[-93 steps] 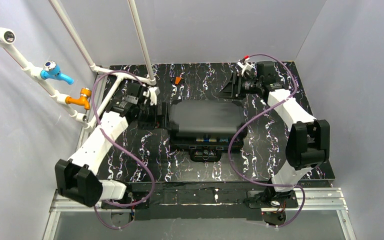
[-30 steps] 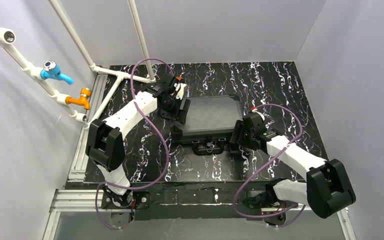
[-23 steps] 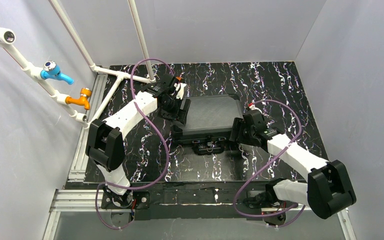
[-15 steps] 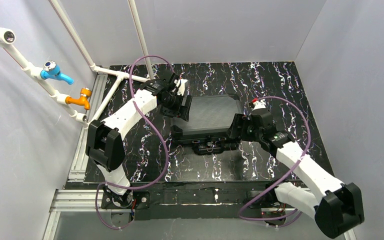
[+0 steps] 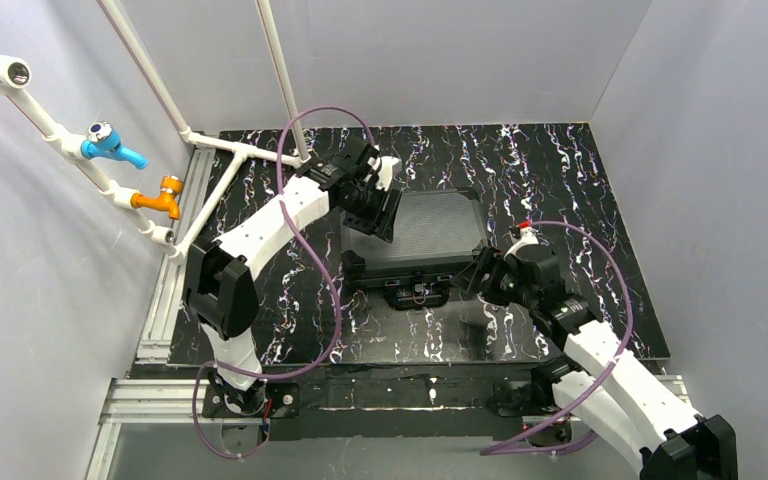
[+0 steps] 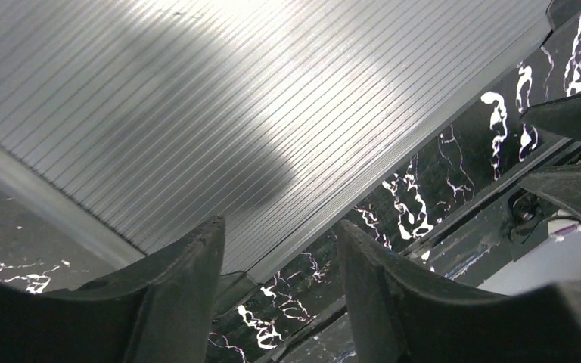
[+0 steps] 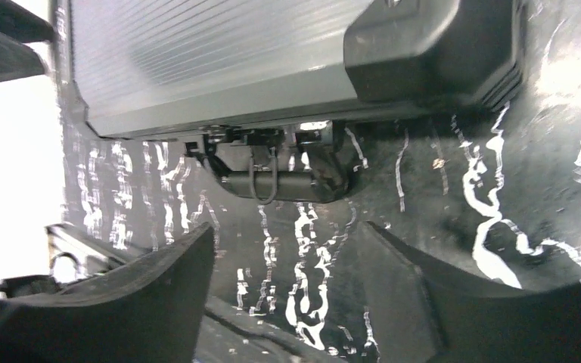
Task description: Pack up texas hold em set
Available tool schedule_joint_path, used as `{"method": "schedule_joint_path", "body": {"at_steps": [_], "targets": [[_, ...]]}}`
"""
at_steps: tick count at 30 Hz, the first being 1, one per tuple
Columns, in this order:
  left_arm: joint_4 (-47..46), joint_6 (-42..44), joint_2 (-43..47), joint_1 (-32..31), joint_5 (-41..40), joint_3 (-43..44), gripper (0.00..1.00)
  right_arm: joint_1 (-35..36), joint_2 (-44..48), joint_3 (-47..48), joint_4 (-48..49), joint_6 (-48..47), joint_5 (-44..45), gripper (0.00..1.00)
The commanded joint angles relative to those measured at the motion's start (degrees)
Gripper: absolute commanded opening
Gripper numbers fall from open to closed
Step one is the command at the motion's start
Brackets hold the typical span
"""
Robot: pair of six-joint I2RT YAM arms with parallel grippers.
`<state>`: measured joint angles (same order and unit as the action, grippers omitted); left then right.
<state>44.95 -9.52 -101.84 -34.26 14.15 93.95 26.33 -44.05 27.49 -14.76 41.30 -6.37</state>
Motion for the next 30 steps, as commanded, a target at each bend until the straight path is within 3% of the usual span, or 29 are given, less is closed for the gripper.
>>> {"method": "schedule_joint_path", "body": {"at_steps": [1, 3, 6, 12, 21, 30], "targets": [[1.2, 1.3, -1.7, -0.8, 3.7, 0.3, 0.52, -0.1, 4.5, -4.6, 6.3, 8.2, -4.1, 0.67], [1.2, 1.4, -2.4, -1.0, 4.1, -0.1, 0.47, 0.1, 5.9, -7.2, 8.0, 10.4, -4.9, 0.55], [1.2, 1.4, -3.0, -1.4, 4.4, -0.7, 0.36, 0.5, 7.9, -9.8, 8.9, 12.5, -5.0, 0.45], [1.5, 1.7, -2.5, -1.9, 3.6, -2.2, 0.21, 2.1, 6.8, -12.6, 13.4, 15.1, -5.3, 0.38], [4.1, 1.5, -3.2, -2.5, -0.8, -4.6, 0.10, 10.0, -2.7, -12.6, 21.2, 17.1, -0.7, 0.29], [7.2, 2.0, -4.2, -3.8, -4.7, -5.0, 0.06, 17.0, -8.8, -13.7, 27.3, 20.4, 6.0, 0.08]]}}
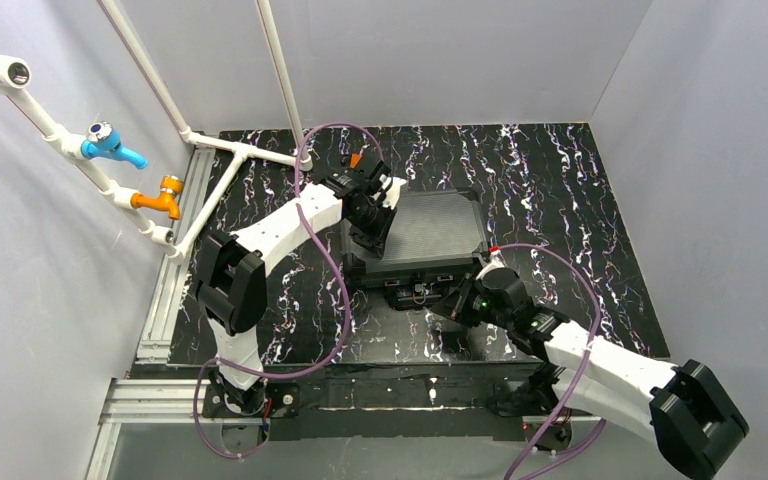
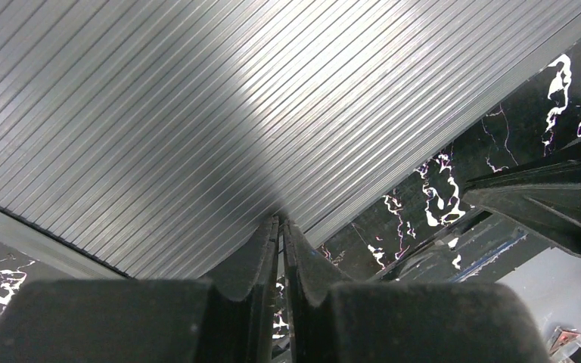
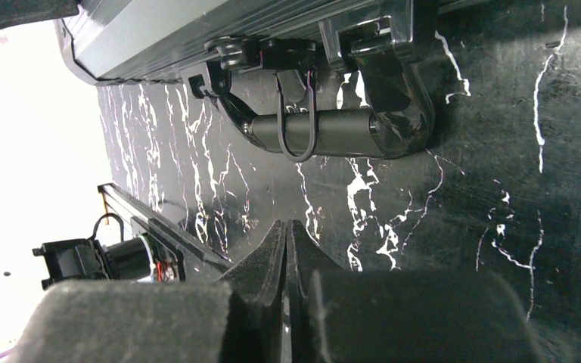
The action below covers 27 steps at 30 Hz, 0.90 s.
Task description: Pack up texas hold em set
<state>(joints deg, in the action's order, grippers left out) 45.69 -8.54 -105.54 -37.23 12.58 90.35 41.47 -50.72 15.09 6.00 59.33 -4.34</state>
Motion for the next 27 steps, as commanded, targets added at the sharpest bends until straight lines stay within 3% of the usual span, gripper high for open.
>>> {"method": "schedule_joint_path", "body": {"at_steps": [1, 14, 27], "targets": [[6.6, 0.9, -0.6, -0.8, -3.3, -1.5, 0.06, 2.5, -2.9, -1.3, 7.0, 2.7, 4.1, 0.04], [8.5, 0.9, -0.5, -0.9, -6.6, -0.8, 0.06, 5.8, -9.7, -1.7, 10.6, 5.0, 10.1, 0.01], [8.7, 1.0, -0.7, -1.0, -6.7, -0.8, 0.05, 6.1, -16.8, -1.3, 17.3, 6.2, 10.3, 0.01]]}}
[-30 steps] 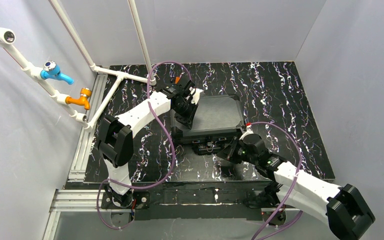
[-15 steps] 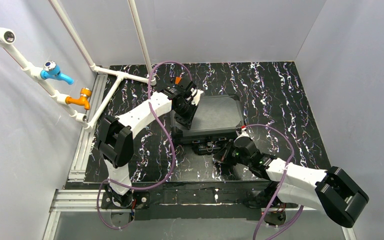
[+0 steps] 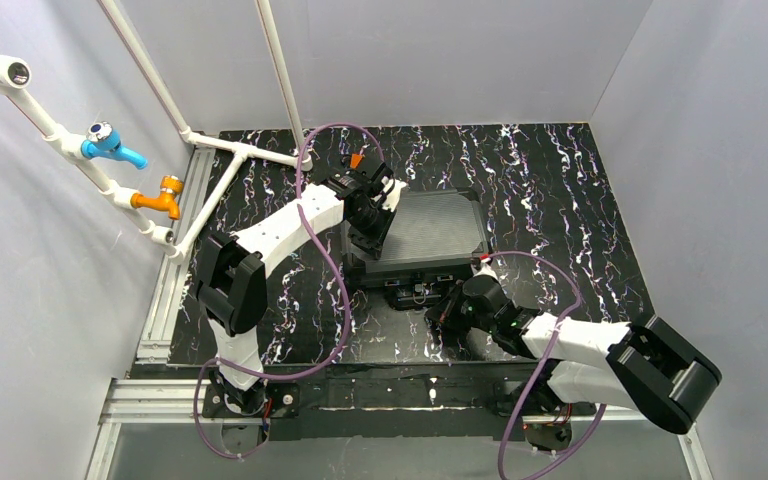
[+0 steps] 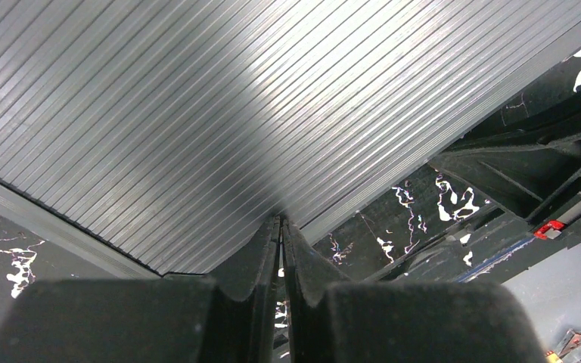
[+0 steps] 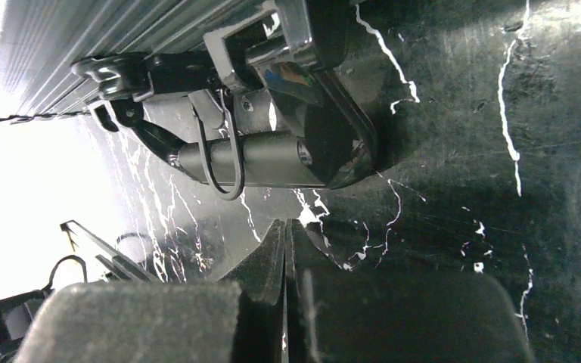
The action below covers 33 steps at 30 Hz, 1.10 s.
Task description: Pack up texas hold em set
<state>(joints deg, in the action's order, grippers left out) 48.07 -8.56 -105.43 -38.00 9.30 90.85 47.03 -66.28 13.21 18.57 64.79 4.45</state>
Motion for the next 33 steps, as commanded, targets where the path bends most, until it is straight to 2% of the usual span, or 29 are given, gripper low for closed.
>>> {"method": "schedule_joint_path", "body": {"at_steps": [1, 13, 33], "targets": [[6.4, 1.1, -0.7, -0.2, -3.5, -1.3, 0.05, 0.5, -1.6, 0.8, 5.1, 0.7, 1.5, 0.01], [6.3, 0.9, -0.4, -0.6, -5.1, -1.2, 0.00, 0.5, -4.8, 3.9, 7.1, -0.7, 2.1, 0.01], [6.8, 0.1, -1.4, -0.5, -8.2, -0.7, 0.00, 0.5, -3.8, 7.2, 5.2, -2.5, 2.0, 0.01]]}}
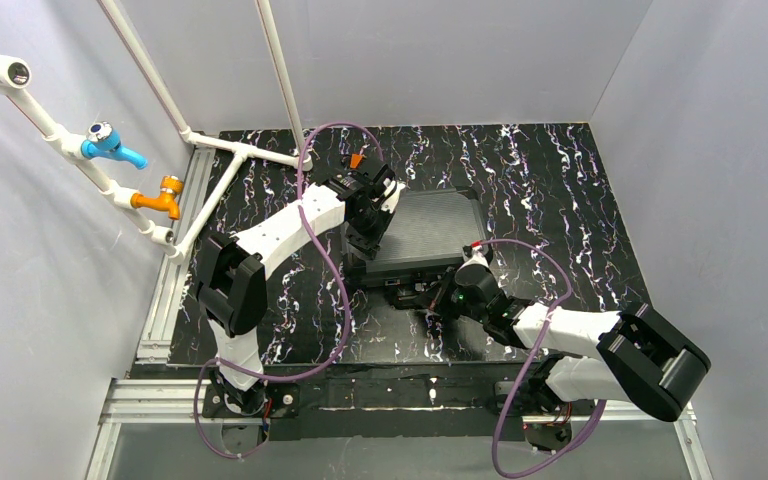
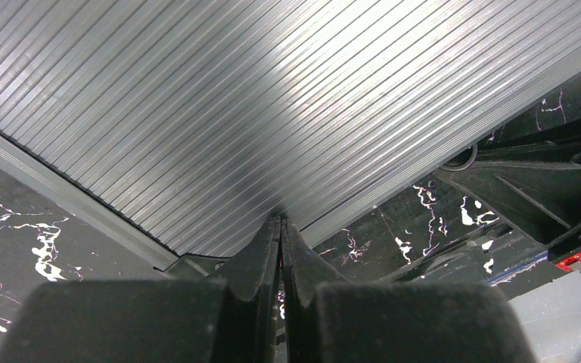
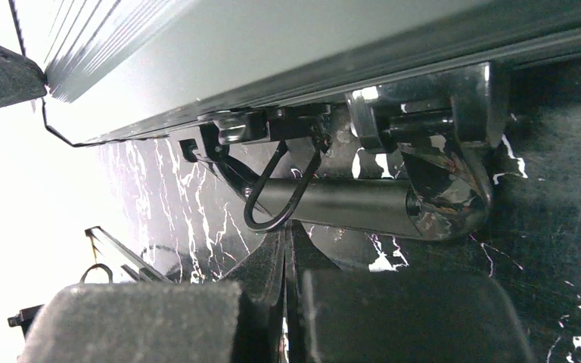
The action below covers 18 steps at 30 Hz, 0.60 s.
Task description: Pack up texas hold em set
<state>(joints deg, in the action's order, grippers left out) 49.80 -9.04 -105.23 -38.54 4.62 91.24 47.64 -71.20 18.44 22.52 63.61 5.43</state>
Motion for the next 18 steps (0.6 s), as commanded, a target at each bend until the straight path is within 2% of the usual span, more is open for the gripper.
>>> {"method": "schedule_joint_path", "body": {"at_steps": [1, 18], "targets": [[5.0, 0.6, -1.6, 0.0, -3.6, -1.2, 0.00, -0.1, 1.1, 2.1, 1.1, -1.4, 1.1, 0.01], [5.2, 0.9, -1.1, -0.1, -3.8, -1.1, 0.00, -1.1, -2.2, 5.8, -0.5, -4.6, 2.5, 0.01]]}}
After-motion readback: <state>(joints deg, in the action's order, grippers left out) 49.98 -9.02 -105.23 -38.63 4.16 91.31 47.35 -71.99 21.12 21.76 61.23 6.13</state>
